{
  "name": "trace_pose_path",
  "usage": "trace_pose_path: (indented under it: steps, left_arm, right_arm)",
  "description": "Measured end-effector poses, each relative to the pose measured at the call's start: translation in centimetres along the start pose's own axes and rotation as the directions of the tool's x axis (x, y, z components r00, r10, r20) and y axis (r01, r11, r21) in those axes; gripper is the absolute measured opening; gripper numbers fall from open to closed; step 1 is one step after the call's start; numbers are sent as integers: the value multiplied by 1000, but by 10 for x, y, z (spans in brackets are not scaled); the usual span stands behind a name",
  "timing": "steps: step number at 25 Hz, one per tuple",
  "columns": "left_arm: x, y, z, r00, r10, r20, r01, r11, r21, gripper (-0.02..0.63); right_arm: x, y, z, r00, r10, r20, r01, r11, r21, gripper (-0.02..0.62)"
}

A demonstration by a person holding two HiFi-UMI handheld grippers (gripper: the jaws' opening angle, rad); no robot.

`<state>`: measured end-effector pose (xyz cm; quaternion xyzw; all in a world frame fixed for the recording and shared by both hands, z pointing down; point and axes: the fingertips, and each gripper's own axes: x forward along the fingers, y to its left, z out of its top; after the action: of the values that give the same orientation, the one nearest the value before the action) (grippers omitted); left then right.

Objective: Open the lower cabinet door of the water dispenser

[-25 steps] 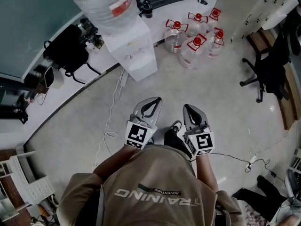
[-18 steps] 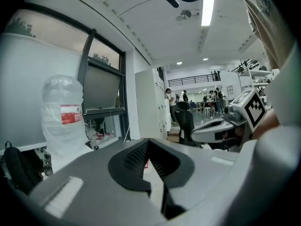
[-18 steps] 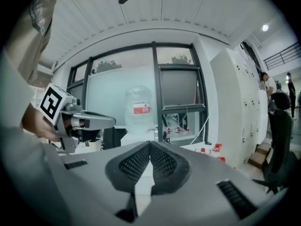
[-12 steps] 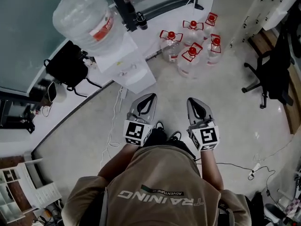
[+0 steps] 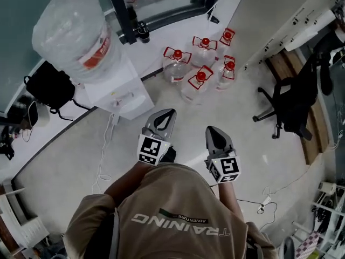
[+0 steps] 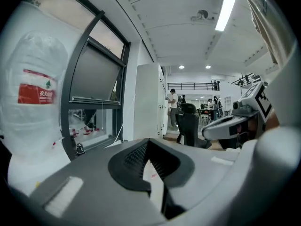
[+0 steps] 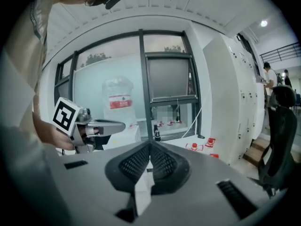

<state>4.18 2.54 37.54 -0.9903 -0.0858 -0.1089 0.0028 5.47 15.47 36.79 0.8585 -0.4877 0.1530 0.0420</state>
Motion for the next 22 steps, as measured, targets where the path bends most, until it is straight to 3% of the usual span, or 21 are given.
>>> trace_pose_path:
  steps: [4,7,10,14,19,22]
  left_arm:
    - [38,19,7,999,-31,15,32,999,-22,9]
    - [56,38,11,1000,-21,24,21,999,-28,8]
    - [67,57,14,999,28,30,-27,998,-54,9]
    - [77,86,13,991,136,12,-134,987,-83,8]
    - [92,120,-3,953,294,-72,-301,945,-126,9]
    - [106,138,-7,906,407,-119,-422,893,-155,8]
  right_arm:
    - [45,-21,26,1000,9,-6,-9,997,-74,9]
    - [82,-21,34,998,60,-5,-60,998,-31,9]
    - [113,-13,34,994,111,-13,-112,993,-24,9]
    - [151,-26,39,994,107,-38,-109,992,-60,9]
    - [209,-55,39,960,270,-77,-269,963,17,9]
    - [244,-77,45,918,384,-101,-384,923,22,9]
